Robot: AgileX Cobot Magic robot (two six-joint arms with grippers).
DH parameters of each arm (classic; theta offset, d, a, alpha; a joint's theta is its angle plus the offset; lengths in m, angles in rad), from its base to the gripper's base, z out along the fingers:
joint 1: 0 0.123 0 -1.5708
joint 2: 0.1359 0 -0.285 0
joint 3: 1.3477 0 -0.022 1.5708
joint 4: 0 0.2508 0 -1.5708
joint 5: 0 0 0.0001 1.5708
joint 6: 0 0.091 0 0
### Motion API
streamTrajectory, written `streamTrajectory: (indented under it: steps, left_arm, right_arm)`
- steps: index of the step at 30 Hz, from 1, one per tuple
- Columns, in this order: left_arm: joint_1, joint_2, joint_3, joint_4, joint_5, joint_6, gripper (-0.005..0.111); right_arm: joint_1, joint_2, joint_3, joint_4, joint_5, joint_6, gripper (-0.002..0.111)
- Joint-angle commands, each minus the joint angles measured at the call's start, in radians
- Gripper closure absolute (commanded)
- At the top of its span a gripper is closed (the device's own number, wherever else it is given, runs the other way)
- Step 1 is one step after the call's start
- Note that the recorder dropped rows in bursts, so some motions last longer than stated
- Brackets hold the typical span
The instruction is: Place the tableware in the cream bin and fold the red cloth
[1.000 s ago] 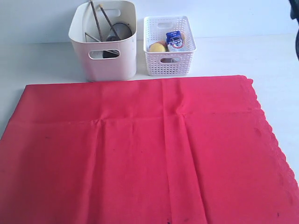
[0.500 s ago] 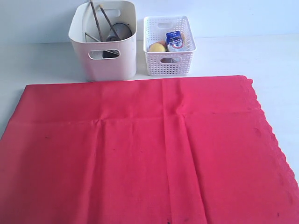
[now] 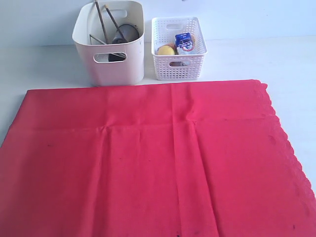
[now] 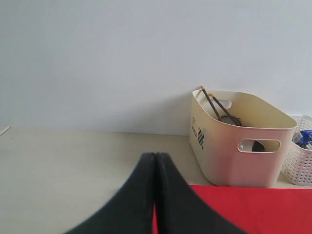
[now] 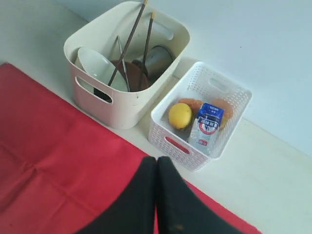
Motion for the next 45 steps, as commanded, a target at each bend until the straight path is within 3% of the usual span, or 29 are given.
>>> streamTrajectory:
  steps: [1, 9, 15, 29, 32, 34, 36, 38, 39, 45]
  left_arm:
    - [0.002, -0.004, -0.002, -0.001, 0.001, -0.001, 0.106]
    - [0.002, -0.004, -0.002, -0.001, 0.001, -0.001, 0.106]
    - [0.002, -0.004, -0.002, -0.001, 0.001, -0.001, 0.106]
    - [0.002, -0.004, -0.002, -0.001, -0.006, -0.007, 0.106]
    - [0.002, -0.004, -0.002, -0.008, -0.159, -0.246, 0.106]
    - [0.002, -0.004, -0.002, -0.008, -0.294, -0.269, 0.106]
    - [0.007, 0.002, -0.036, -0.019, -0.272, -0.224, 0.107]
    - [0.032, 0.067, -0.136, -0.167, -0.110, -0.031, 0.107]
    - [0.042, 0.127, -0.166, -0.204, -0.064, -0.009, 0.107]
    - [0.050, 0.626, -0.225, -0.160, 0.010, -0.003, 0.107]
  right_arm:
    - [-0.001, -0.298, 0.398, -0.203, -0.244, 0.288, 0.108]
    - [-0.001, -0.874, 0.870, -0.545, -0.328, 0.749, 0.108]
    - [-0.001, -1.137, 1.021, -0.602, -0.328, 0.833, 0.108]
    - [-0.001, -1.212, 1.117, -0.669, -0.416, 0.834, 0.108]
    - [-0.001, -1.212, 1.117, -0.669, -0.476, 0.834, 0.108]
    - [-0.001, -1.212, 1.117, -0.665, -0.485, 0.834, 0.108]
    - [-0.001, -1.212, 1.117, -0.665, -0.496, 0.836, 0.108]
    - [-0.001, -1.212, 1.117, -0.665, -0.474, 0.839, 0.108]
    - [-0.001, -1.212, 1.117, -0.665, -0.450, 0.841, 0.108]
    - [-0.001, -1.212, 1.117, -0.669, -0.414, 0.857, 0.108]
